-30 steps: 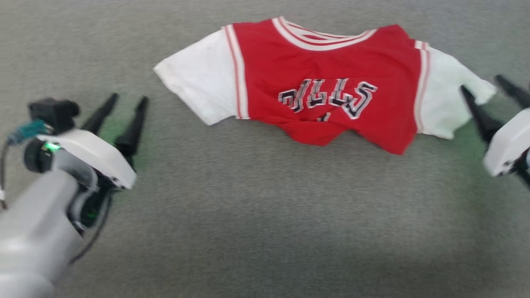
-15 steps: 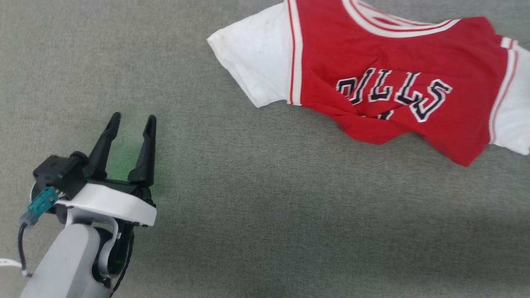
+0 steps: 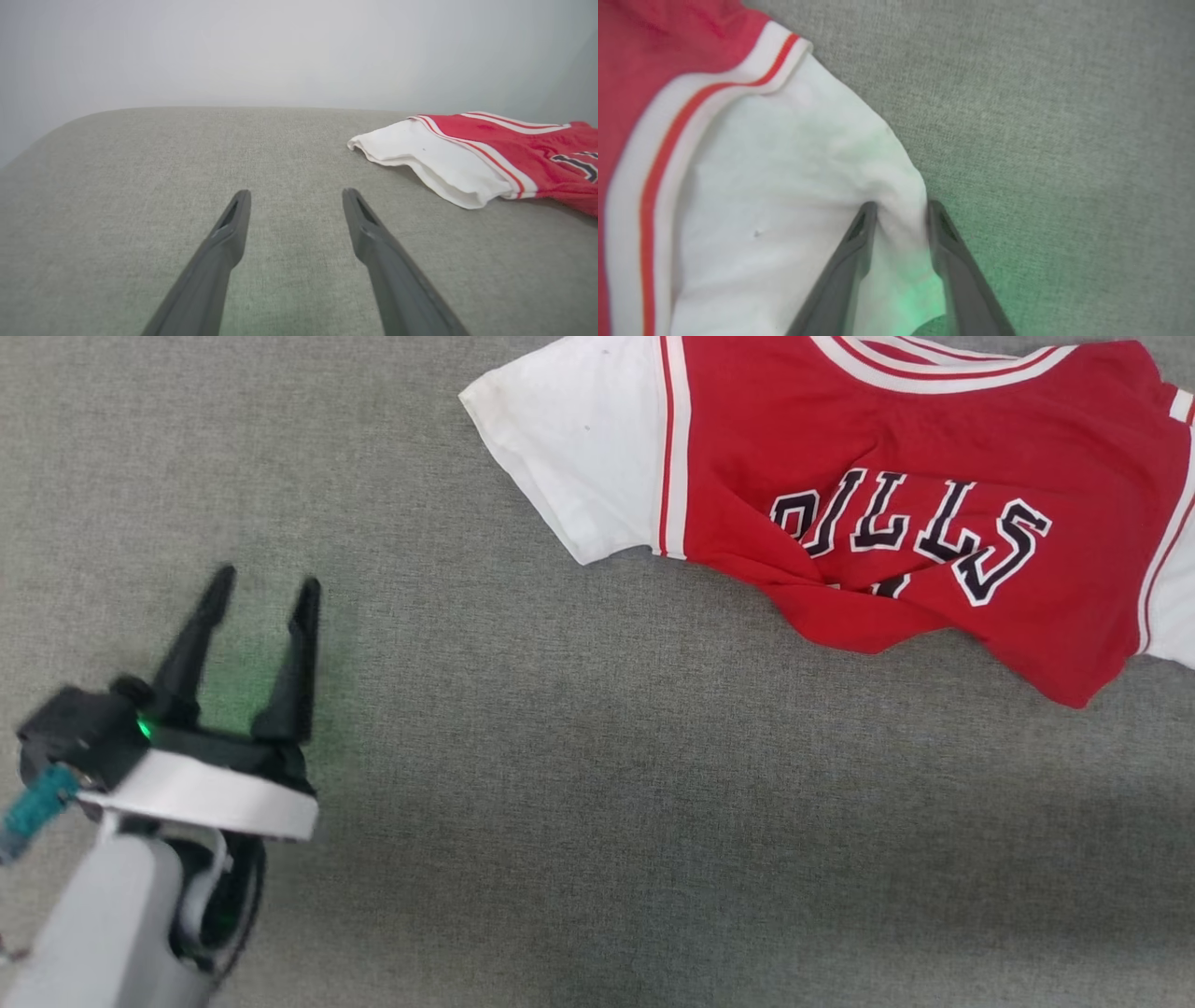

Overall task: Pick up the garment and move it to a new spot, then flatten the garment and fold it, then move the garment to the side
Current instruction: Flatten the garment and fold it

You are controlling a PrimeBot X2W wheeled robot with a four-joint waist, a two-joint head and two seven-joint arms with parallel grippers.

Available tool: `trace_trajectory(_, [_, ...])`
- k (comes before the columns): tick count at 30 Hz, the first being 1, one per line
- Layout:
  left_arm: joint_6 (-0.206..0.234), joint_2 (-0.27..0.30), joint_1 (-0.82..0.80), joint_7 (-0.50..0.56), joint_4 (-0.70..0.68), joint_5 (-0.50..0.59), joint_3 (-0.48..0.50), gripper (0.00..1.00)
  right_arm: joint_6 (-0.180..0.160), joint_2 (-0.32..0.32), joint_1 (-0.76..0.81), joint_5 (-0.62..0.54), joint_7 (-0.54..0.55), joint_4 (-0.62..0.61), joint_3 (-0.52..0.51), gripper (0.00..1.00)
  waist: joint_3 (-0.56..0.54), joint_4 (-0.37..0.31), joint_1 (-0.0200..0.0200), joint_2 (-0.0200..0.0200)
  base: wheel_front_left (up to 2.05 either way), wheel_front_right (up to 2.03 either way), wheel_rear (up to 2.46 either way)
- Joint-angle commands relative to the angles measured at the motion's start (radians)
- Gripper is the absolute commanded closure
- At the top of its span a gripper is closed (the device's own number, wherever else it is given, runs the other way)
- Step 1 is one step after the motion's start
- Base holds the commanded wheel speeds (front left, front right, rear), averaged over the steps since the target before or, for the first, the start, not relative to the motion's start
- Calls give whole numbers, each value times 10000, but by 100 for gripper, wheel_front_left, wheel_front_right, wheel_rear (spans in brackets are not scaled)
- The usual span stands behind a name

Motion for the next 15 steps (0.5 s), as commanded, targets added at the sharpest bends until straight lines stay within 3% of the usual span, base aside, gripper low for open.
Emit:
trace_trajectory(1, [-87, 115, -301, -50, -11, 56, 56, 0, -6, 280, 321, -11, 94, 336, 240, 100, 27, -31, 0, 0, 0, 0, 0])
trace_trajectory(10, [-621, 1497, -3330, 1313, -216, -189, -798, 0, -6, 522, 244, -85, -329, 112, 398, 100, 192, -404, 0, 0, 0, 0, 0])
trace_trajectory(12, [-645, 1824, -4338, 2036, -131, -559, -1549, 0, -6, 575, 129, -73, -344, -12, 467, 100, 277, -506, 0, 0, 0, 0, 0])
trace_trajectory(13, [-652, 2129, -5412, 2970, 88, -1401, -2587, 0, -6, 608, -8, -80, -331, -150, 541, 100, 387, -602, 0, 0, 0, 0, 0])
trace_trajectory(15, [-645, 2489, -6509, 3950, 428, -2218, -3622, 0, -6, 616, -163, -82, -312, -283, 621, 100, 519, -687, 0, 0, 0, 0, 0])
